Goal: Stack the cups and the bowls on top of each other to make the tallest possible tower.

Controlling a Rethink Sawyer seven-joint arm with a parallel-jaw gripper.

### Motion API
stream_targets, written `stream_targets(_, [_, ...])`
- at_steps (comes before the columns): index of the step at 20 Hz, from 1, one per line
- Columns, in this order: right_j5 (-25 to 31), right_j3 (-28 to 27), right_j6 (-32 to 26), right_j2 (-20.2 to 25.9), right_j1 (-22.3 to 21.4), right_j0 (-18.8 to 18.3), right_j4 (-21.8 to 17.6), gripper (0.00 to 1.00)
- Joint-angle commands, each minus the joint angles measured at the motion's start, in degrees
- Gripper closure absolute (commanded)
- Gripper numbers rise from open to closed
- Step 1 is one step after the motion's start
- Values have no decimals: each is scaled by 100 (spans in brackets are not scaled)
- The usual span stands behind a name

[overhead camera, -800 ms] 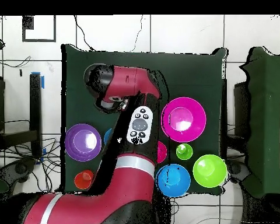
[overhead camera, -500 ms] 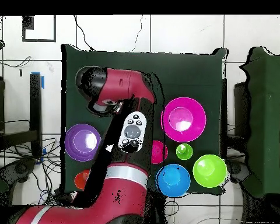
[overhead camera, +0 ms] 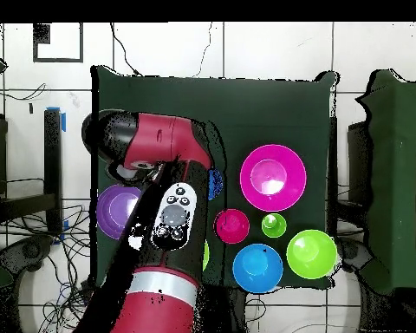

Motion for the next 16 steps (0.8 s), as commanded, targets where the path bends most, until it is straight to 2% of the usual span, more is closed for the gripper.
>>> stream_targets(1, [-173, 893, 1474, 314, -19, 298, 280, 0])
stream_targets(11, [-460, 1008, 1992, 339, 88, 702, 524, 0])
stream_targets(16, [-499, 903, 1925, 364, 210, 617, 493, 0])
